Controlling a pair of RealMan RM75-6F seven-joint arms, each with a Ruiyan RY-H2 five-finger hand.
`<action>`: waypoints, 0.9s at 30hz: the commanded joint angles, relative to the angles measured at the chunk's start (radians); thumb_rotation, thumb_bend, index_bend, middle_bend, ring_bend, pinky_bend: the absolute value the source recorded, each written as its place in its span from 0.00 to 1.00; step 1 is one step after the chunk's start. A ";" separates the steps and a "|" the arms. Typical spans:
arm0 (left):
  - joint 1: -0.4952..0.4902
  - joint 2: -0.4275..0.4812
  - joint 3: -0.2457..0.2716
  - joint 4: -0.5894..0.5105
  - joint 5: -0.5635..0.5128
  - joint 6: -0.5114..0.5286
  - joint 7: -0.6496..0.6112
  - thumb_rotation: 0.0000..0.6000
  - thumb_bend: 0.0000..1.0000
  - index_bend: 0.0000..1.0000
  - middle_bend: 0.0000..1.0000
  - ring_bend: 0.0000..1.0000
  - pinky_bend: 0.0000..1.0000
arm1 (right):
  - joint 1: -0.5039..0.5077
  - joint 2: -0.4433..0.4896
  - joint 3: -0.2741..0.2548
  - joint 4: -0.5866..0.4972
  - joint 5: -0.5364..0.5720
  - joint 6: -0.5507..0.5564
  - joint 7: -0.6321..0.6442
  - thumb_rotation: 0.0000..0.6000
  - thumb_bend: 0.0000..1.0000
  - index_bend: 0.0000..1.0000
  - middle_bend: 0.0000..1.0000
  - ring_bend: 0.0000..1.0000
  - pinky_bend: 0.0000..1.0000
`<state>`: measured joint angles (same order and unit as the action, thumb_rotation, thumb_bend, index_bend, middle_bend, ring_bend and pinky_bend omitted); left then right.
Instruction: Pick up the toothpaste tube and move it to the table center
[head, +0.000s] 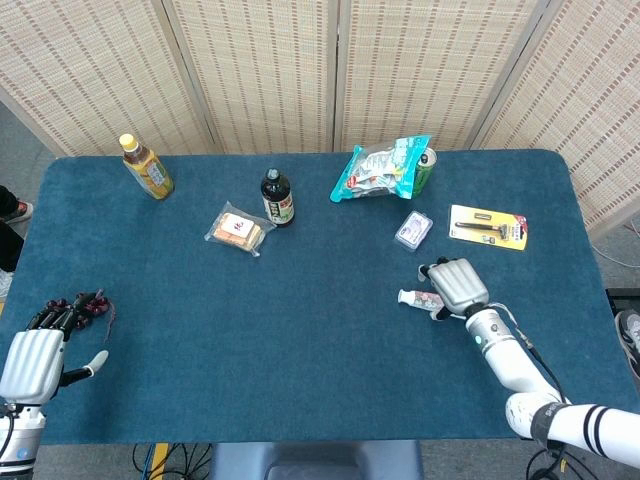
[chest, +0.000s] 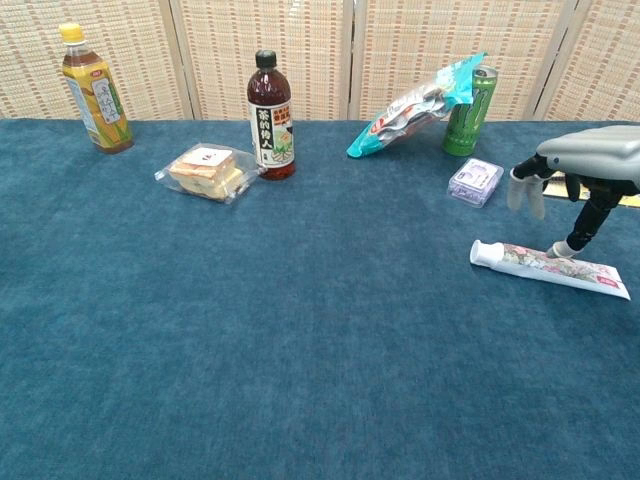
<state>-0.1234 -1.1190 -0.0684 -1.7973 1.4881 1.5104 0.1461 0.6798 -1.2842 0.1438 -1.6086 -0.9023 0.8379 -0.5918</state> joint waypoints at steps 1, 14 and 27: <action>-0.001 -0.002 -0.001 0.001 0.000 -0.002 -0.001 1.00 0.17 0.15 0.35 0.29 0.22 | 0.028 -0.043 -0.016 0.045 0.044 -0.014 -0.026 1.00 0.11 0.36 0.42 0.26 0.38; 0.007 -0.002 0.000 0.004 -0.005 0.003 -0.008 1.00 0.17 0.15 0.35 0.29 0.22 | 0.074 -0.152 -0.064 0.157 0.059 -0.015 -0.037 1.00 0.11 0.36 0.40 0.27 0.38; 0.008 -0.007 -0.001 0.011 -0.005 -0.001 -0.013 1.00 0.17 0.15 0.35 0.29 0.21 | 0.035 -0.113 -0.113 0.110 -0.016 0.031 0.020 1.00 0.11 0.36 0.40 0.27 0.38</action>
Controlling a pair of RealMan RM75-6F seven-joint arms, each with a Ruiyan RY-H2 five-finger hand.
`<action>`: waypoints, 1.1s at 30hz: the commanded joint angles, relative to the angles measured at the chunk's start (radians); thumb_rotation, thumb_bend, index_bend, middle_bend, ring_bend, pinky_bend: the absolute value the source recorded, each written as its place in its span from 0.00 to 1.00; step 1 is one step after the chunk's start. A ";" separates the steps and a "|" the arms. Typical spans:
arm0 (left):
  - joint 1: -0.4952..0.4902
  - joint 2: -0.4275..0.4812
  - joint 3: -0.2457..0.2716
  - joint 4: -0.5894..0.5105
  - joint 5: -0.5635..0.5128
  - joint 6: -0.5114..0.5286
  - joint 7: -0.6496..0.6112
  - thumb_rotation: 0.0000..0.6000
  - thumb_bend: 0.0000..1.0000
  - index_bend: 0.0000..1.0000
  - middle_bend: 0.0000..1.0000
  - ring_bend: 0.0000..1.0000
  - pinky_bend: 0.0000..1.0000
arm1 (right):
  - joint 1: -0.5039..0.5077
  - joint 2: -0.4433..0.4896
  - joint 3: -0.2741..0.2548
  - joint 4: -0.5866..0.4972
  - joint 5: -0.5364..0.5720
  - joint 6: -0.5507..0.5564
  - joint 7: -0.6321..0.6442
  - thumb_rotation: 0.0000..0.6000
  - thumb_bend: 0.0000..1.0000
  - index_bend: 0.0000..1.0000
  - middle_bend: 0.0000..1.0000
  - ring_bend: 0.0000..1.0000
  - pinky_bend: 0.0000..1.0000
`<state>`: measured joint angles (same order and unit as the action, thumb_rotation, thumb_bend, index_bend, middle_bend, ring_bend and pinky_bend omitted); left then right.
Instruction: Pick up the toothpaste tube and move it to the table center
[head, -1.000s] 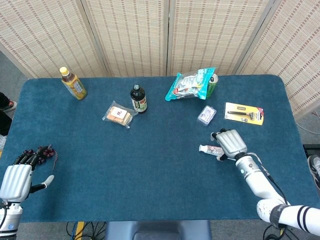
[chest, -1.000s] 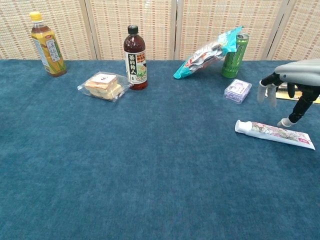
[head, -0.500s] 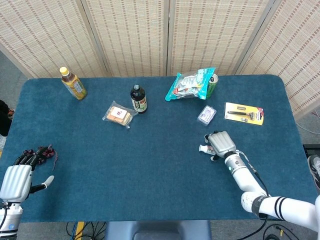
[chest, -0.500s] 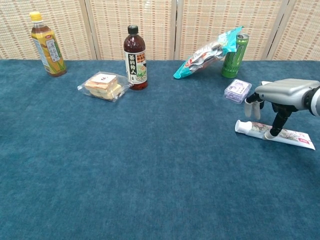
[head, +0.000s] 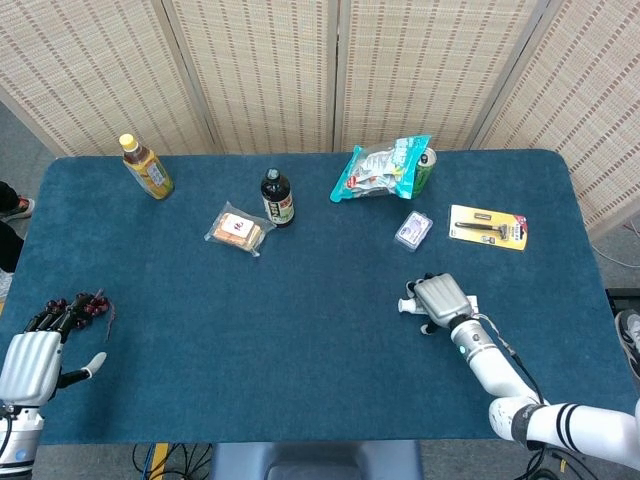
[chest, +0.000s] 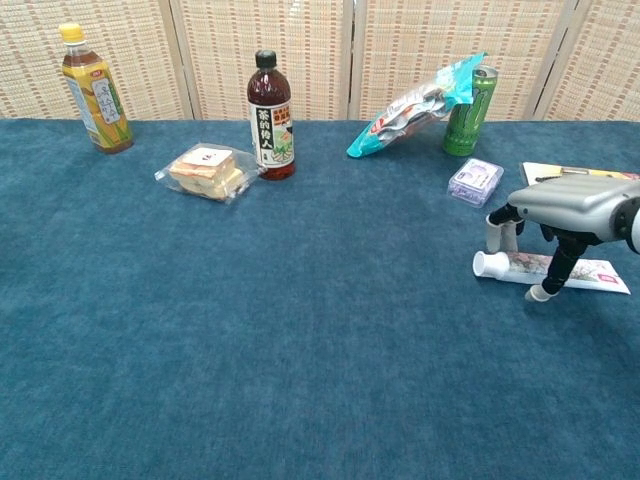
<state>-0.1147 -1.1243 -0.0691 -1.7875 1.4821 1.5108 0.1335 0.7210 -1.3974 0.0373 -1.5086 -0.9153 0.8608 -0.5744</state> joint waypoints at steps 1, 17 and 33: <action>-0.002 -0.003 -0.001 0.002 0.000 -0.002 -0.001 1.00 0.17 0.15 0.35 0.29 0.21 | -0.007 -0.003 -0.007 0.018 -0.001 0.008 0.005 1.00 0.11 0.36 0.40 0.27 0.38; 0.004 0.000 -0.003 0.007 -0.007 0.001 -0.005 1.00 0.17 0.15 0.35 0.29 0.21 | -0.005 -0.043 -0.006 0.095 0.006 -0.016 0.042 1.00 0.26 0.39 0.44 0.29 0.38; 0.005 -0.008 -0.003 0.018 -0.014 -0.005 -0.012 1.00 0.18 0.15 0.35 0.29 0.21 | -0.012 -0.047 -0.015 0.104 0.001 -0.007 0.039 1.00 0.34 0.43 0.46 0.31 0.38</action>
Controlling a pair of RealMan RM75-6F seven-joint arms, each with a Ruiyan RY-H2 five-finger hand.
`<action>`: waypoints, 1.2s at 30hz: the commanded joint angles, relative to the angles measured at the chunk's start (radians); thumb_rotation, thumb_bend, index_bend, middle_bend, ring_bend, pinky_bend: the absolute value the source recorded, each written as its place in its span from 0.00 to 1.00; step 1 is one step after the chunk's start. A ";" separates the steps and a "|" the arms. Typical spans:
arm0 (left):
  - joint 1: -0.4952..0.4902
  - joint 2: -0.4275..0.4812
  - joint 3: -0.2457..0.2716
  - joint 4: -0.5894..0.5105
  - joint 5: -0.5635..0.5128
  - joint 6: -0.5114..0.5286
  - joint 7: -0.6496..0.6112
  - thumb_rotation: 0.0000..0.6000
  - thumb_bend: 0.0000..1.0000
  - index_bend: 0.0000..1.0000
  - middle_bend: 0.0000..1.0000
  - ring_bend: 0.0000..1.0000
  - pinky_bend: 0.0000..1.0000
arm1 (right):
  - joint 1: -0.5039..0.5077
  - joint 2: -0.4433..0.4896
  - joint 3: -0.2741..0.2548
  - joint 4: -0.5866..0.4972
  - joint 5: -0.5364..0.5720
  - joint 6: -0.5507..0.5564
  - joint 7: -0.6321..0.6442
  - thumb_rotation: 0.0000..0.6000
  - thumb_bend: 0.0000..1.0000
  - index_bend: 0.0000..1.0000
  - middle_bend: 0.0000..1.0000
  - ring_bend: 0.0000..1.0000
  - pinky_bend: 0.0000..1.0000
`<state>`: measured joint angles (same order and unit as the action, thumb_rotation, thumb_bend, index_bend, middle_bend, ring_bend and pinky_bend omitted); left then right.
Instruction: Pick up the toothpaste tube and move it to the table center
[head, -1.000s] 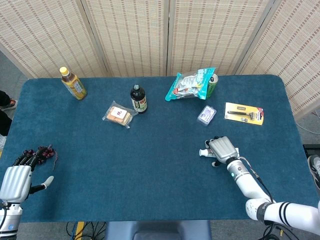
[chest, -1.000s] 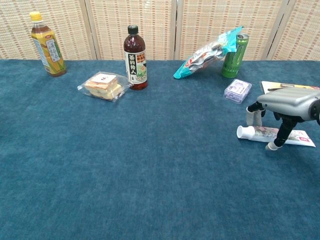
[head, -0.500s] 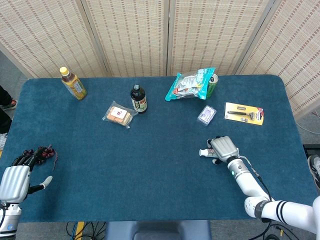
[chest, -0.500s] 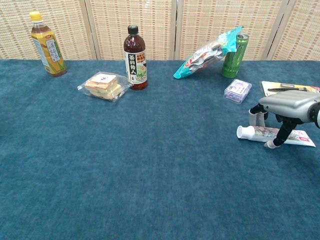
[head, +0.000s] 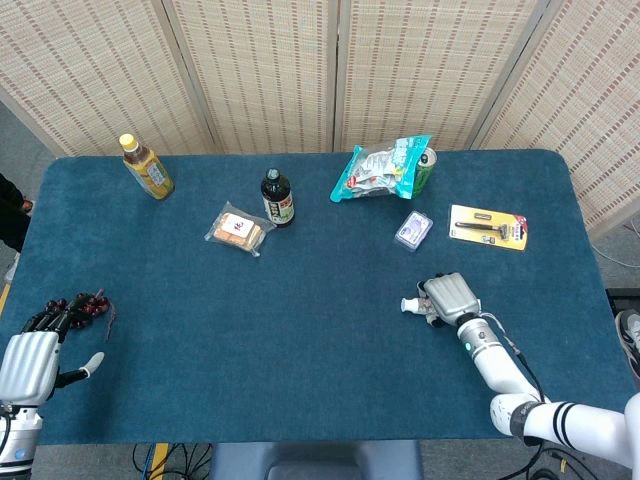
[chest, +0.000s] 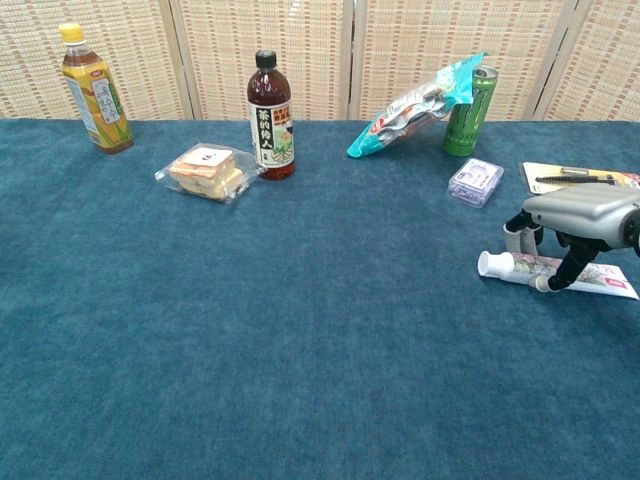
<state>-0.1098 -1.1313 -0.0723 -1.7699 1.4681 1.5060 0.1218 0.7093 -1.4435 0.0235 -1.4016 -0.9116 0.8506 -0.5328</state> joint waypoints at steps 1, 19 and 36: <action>0.000 -0.002 0.000 0.002 0.001 0.000 -0.001 1.00 0.18 0.15 0.35 0.29 0.21 | 0.000 -0.001 -0.003 -0.007 -0.007 0.005 -0.005 1.00 0.35 0.43 0.47 0.31 0.38; -0.082 0.046 -0.027 0.011 0.024 -0.100 -0.053 1.00 0.17 0.15 0.35 0.29 0.21 | 0.054 0.059 0.032 -0.123 -0.051 -0.041 0.007 1.00 0.91 0.63 0.61 0.48 0.46; -0.273 0.120 -0.071 0.021 0.092 -0.298 -0.134 1.00 0.17 0.15 0.36 0.32 0.21 | 0.237 0.260 0.134 -0.307 -0.070 -0.245 0.081 1.00 1.00 0.74 0.70 0.56 0.49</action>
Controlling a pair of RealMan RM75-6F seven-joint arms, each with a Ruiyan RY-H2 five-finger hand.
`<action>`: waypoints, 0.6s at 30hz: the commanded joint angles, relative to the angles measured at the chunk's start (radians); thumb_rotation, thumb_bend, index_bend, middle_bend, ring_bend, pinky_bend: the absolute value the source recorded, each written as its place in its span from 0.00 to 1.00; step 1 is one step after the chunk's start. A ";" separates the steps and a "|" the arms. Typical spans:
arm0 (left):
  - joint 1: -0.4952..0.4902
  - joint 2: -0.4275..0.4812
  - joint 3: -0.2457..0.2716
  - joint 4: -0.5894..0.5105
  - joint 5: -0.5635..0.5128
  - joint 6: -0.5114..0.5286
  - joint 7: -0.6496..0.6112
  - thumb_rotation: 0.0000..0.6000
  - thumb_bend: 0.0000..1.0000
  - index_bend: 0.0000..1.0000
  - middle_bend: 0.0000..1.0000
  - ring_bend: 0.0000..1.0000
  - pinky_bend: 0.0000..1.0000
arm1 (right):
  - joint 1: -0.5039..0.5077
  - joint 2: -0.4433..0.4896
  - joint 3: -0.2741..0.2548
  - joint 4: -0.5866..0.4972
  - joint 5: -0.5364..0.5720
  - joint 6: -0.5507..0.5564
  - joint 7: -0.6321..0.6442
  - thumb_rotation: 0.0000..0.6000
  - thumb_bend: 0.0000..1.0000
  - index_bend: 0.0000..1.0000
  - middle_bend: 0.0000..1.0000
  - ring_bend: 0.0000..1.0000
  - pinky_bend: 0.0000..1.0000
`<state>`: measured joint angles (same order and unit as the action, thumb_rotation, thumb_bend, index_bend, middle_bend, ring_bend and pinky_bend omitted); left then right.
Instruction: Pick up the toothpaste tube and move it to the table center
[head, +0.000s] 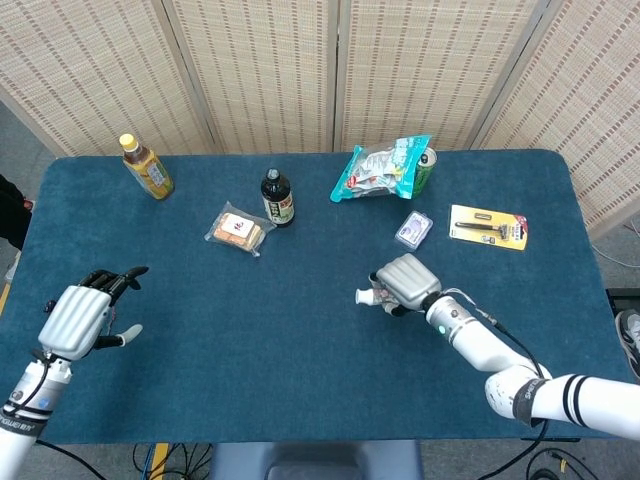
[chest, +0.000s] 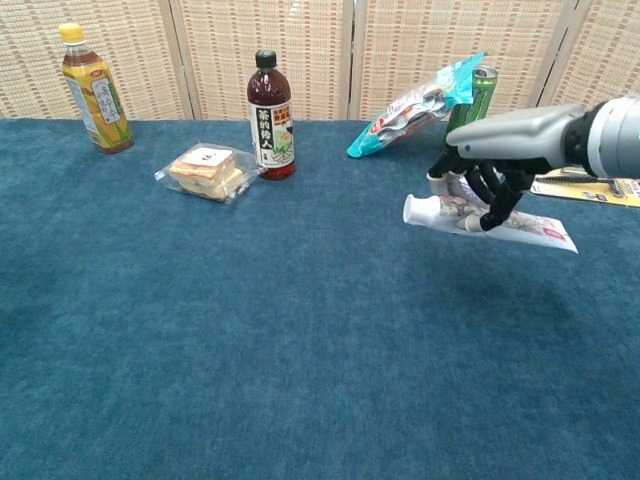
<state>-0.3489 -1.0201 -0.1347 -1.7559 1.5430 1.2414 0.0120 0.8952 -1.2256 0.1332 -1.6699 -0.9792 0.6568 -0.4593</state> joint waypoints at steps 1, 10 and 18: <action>-0.044 0.009 -0.010 0.009 0.021 -0.043 -0.029 1.00 0.17 0.15 0.37 0.32 0.21 | 0.068 0.051 0.027 -0.047 -0.001 -0.066 0.005 1.00 1.00 0.74 0.70 0.56 0.49; -0.133 0.002 -0.011 0.013 0.054 -0.118 -0.047 1.00 0.17 0.15 0.41 0.34 0.21 | 0.199 0.064 0.029 -0.087 0.057 -0.108 -0.016 1.00 1.00 0.76 0.71 0.58 0.50; -0.186 -0.009 -0.007 0.034 0.064 -0.160 -0.063 1.00 0.17 0.15 0.41 0.34 0.22 | 0.274 0.043 0.004 -0.073 0.096 -0.120 -0.020 1.00 1.00 0.77 0.71 0.58 0.50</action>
<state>-0.5245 -1.0285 -0.1435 -1.7260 1.6028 1.0913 -0.0504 1.1568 -1.1791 0.1415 -1.7459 -0.8913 0.5420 -0.4777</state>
